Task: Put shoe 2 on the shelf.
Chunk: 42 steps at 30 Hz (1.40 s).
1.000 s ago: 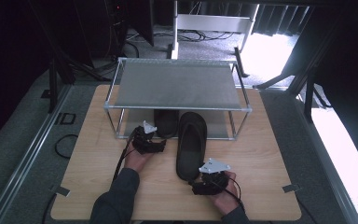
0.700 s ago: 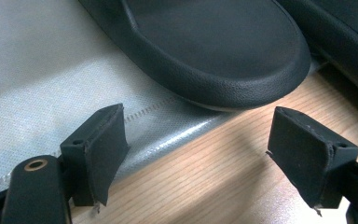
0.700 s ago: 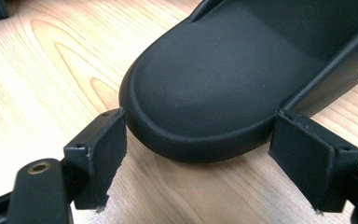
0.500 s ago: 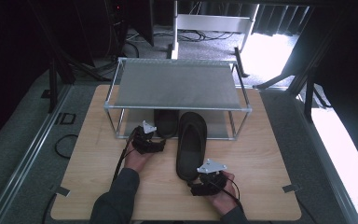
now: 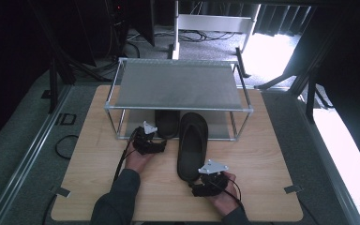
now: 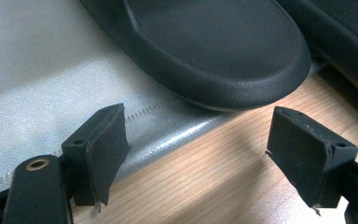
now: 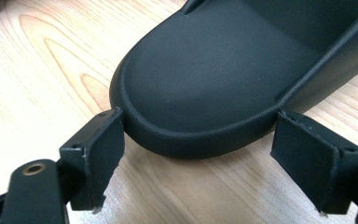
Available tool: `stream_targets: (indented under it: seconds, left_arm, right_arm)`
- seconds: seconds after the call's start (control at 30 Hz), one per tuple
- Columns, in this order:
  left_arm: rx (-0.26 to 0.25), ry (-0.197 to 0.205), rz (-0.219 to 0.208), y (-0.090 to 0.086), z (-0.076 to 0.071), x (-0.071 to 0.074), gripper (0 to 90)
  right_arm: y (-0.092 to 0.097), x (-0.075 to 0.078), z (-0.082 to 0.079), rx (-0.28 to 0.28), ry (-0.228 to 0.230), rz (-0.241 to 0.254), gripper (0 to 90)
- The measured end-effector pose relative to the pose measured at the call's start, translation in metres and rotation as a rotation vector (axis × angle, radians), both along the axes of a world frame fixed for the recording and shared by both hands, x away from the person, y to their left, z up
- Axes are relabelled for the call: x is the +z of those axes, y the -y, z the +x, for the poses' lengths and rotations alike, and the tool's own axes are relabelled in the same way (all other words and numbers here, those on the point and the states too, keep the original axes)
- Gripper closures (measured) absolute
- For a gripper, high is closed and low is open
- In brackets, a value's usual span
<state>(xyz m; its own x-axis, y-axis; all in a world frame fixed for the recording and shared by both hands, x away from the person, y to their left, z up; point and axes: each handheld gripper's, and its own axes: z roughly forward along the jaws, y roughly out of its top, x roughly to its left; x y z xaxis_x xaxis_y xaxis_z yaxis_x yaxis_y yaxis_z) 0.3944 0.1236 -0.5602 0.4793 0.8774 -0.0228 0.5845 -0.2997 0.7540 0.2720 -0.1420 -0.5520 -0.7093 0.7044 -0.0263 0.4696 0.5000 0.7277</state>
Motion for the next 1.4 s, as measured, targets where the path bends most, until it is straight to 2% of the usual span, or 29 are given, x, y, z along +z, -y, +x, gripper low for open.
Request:
stream_targets:
  seconds: [0.67, 0.87, 1.4]
  left_arm:
    - [-0.001, 0.0, 0.004, 0.0, 0.0, 0.0, 20.5]
    - [0.0, -0.001, 0.0, 0.0, 0.0, 0.0, 20.5]
    - [-0.001, -0.002, 0.0, 0.0, 0.0, 0.0, 20.5]
  right_arm:
    - [-0.001, 0.003, 0.012, -0.034, 0.034, -0.029, 17.9]
    - [0.002, 0.004, 0.013, -0.055, 0.04, -0.017, 18.1]
    - [0.001, 0.007, 0.026, -0.092, 0.057, -0.026, 22.8]
